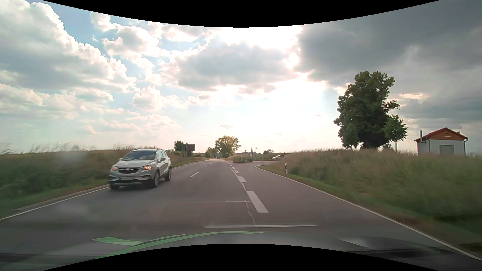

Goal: Follow the waypoints while adhering to traffic rules and regulations

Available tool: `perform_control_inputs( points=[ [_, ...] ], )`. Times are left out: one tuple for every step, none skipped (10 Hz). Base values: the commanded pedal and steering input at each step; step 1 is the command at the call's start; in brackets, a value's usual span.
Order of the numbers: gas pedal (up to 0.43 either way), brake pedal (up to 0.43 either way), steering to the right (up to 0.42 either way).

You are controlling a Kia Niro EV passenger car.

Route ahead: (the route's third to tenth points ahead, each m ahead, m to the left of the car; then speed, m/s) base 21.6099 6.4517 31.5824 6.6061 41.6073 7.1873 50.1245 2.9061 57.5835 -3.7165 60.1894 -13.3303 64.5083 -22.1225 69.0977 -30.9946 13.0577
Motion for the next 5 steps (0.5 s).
perform_control_inputs(
  points=[
    [0.000, 0.000, 0.008],
    [0.000, 0.012, 0.007],
    [0.000, 0.024, 0.007],
    [0.000, 0.043, 0.007],
    [0.000, 0.067, 0.006]
  ],
)
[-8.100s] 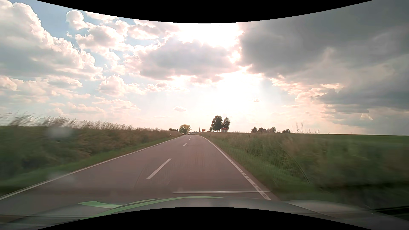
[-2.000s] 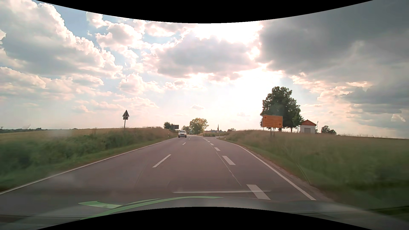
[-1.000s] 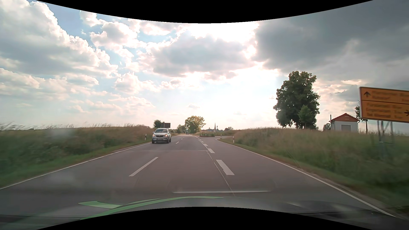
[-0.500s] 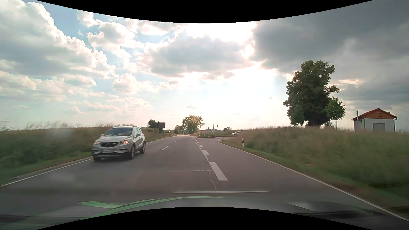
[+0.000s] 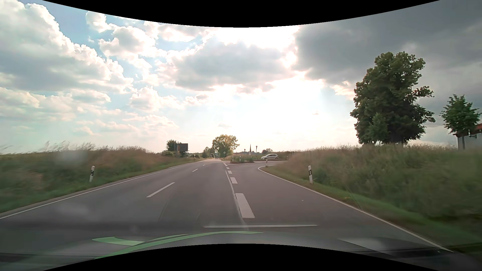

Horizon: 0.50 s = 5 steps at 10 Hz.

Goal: Follow the waypoints while adhering to traffic rules and regulations

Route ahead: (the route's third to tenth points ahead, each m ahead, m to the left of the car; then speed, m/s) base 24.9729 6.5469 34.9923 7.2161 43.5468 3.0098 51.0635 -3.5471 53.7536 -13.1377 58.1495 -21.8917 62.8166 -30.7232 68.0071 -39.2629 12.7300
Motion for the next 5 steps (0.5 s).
perform_control_inputs(
  points=[
    [0.000, 0.110, 0.004],
    [0.000, 0.140, 0.001],
    [0.000, 0.140, 0.001],
    [0.000, 0.146, 0.001],
    [0.000, 0.152, 0.000]
  ],
)
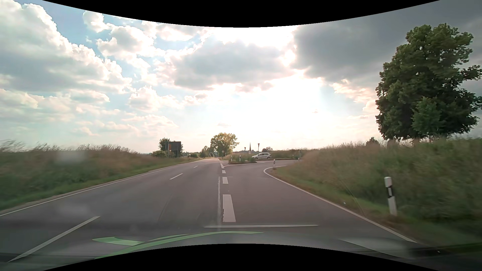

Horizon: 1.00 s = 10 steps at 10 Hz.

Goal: Follow the waypoints while adhering to traffic rules and regulations

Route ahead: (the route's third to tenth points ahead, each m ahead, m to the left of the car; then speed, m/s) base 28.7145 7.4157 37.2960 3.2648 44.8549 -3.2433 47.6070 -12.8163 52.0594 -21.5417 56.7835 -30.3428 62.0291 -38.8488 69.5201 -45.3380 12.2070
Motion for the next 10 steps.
perform_control_inputs(
  points=[
    [0.000, 0.152, 0.001],
    [0.000, 0.159, 0.001],
    [0.000, 0.165, 0.001],
    [0.000, 0.171, 0.003],
    [0.000, 0.177, 0.005],
    [0.000, 0.183, 0.008],
    [0.000, 0.183, 0.013],
    [0.000, 0.183, 0.019],
    [0.000, 0.183, 0.026],
    [0.000, 0.183, 0.033]
  ],
)
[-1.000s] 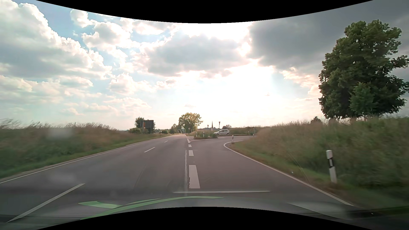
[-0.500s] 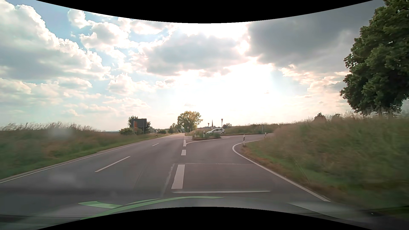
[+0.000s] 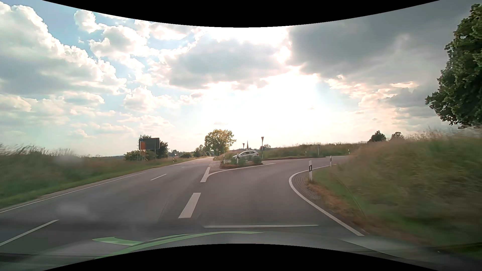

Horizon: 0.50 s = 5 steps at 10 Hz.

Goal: Follow the waypoints while adhering to traffic rules and regulations

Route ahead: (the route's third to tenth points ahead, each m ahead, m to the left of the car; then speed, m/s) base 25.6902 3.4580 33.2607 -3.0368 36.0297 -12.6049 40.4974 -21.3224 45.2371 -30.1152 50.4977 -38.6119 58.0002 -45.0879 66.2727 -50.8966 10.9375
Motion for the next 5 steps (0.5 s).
perform_control_inputs(
  points=[
    [0.000, 0.183, 0.045],
    [0.000, 0.183, 0.059],
    [0.000, 0.183, 0.070],
    [0.000, 0.183, 0.081],
    [0.000, 0.177, 0.093]
  ],
)
